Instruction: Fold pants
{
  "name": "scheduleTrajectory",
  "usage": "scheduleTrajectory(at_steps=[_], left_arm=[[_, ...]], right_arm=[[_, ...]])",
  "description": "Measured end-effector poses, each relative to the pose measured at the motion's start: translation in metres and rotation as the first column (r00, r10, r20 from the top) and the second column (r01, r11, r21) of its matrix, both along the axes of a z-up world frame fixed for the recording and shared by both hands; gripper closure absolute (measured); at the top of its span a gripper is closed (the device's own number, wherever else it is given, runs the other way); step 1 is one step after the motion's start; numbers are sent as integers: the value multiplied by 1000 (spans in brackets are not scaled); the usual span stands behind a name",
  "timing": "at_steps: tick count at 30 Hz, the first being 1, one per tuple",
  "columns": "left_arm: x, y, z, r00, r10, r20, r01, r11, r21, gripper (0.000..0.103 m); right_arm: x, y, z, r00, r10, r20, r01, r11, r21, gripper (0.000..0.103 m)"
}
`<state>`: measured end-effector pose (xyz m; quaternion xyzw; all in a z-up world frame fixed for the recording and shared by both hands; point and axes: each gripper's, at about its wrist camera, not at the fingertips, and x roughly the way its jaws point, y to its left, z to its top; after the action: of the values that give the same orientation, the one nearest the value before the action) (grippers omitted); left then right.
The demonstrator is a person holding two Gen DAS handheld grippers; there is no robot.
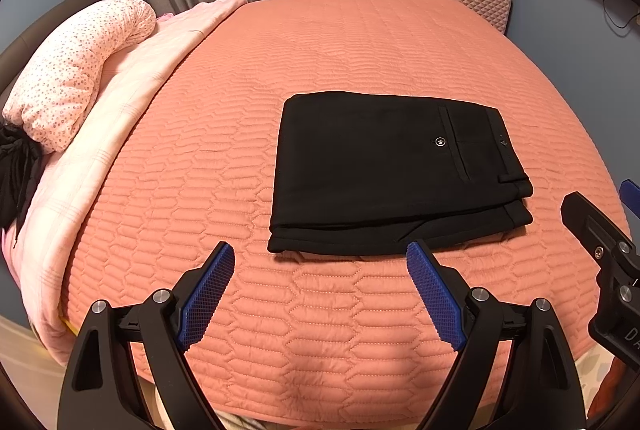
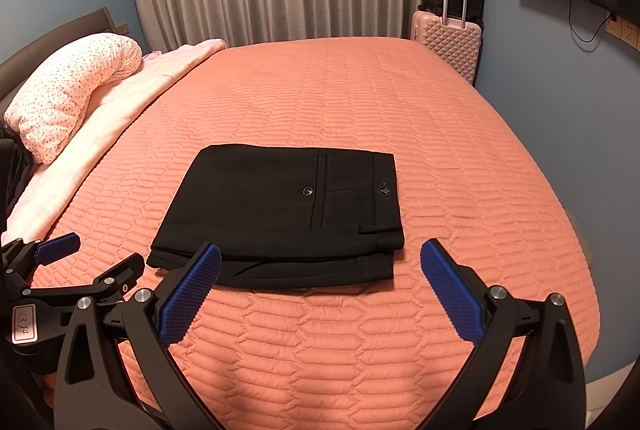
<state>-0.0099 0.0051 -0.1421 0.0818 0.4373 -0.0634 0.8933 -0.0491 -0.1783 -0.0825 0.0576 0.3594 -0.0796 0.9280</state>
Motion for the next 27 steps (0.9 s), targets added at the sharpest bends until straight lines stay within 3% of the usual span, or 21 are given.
scheduleTrajectory(at_steps=[27], left_arm=[[1, 1, 1, 1000, -14, 3, 14, 1000, 0, 17]], right_arm=[[0, 0, 0, 1000, -3, -1, 3, 1000, 1, 5]])
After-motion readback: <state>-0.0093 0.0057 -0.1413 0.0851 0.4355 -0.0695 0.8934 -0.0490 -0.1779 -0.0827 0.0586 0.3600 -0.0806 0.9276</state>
